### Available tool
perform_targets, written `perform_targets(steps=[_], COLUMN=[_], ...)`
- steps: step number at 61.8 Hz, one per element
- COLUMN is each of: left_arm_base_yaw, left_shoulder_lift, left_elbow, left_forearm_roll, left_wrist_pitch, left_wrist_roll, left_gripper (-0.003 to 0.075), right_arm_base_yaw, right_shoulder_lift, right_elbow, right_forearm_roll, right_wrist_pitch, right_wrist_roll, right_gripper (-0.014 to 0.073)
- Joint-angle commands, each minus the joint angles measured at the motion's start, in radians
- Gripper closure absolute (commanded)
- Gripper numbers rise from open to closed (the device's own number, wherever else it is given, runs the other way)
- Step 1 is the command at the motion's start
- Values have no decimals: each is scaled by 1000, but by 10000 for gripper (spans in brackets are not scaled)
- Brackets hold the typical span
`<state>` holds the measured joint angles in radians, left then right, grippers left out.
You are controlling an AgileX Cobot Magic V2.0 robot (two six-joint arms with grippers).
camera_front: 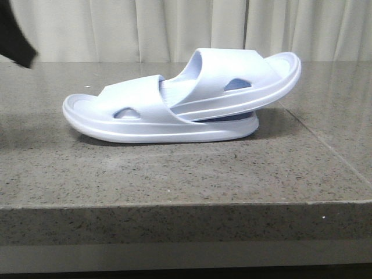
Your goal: Insert blue slippers together front up
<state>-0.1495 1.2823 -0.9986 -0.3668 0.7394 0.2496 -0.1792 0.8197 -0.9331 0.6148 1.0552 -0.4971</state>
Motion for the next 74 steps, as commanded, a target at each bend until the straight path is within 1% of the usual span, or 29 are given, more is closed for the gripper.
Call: perform_targets(steps=[1,4,6,13,22,29,36,46,51,54,60,64,68,74], left_arm_base_yaw=[1,1,1,1,1,1,1,1,1,1,1,1,1,1], left_shoulder_lift=[-116,-169,-196,-307,-438,-551,-625,-650,-650,-650,-650,-650,-650,-650], left_elbow=[-40,-36,-30,-1,65,121,154,171,171,171,171,171,171,171], left_forearm_roll=[213,292,318,339,360,381,395,416,416,416,416,416,416,416], left_wrist_pitch=[45,76,90,110,110,106,92,90,93,94,94,94,94,94], left_wrist_roll=[-200,-250,-280,-290,-290,-290,-290,-290,-290,-290,-290,-290,-290,-290], left_gripper=[270,270,270,275,294,312,331,376,412,449,526,589,641,708], right_arm_base_yaw=[20,35,43,70,100,102,102,102,102,102,102,102,102,102], right_shoulder_lift=[-50,-73,-87,-128,-176,-224,-243,-244,-244,-244,-244,-244,-244,-244], right_elbow=[-38,-38,-38,-37,-8,38,64,69,69,69,69,69,69,69], right_forearm_roll=[-71,-123,-147,-211,-212,-212,-213,-213,-213,-213,-213,-213,-213,-213], right_wrist_pitch=[-16,-4,2,23,31,25,2,-5,-6,-6,-6,-6,-6,-4], right_wrist_roll=[80,117,136,185,186,186,185,185,185,185,185,185,185,185], right_gripper=[74,74,74,74,74,74,74,74,81,125,258,370,460,568])
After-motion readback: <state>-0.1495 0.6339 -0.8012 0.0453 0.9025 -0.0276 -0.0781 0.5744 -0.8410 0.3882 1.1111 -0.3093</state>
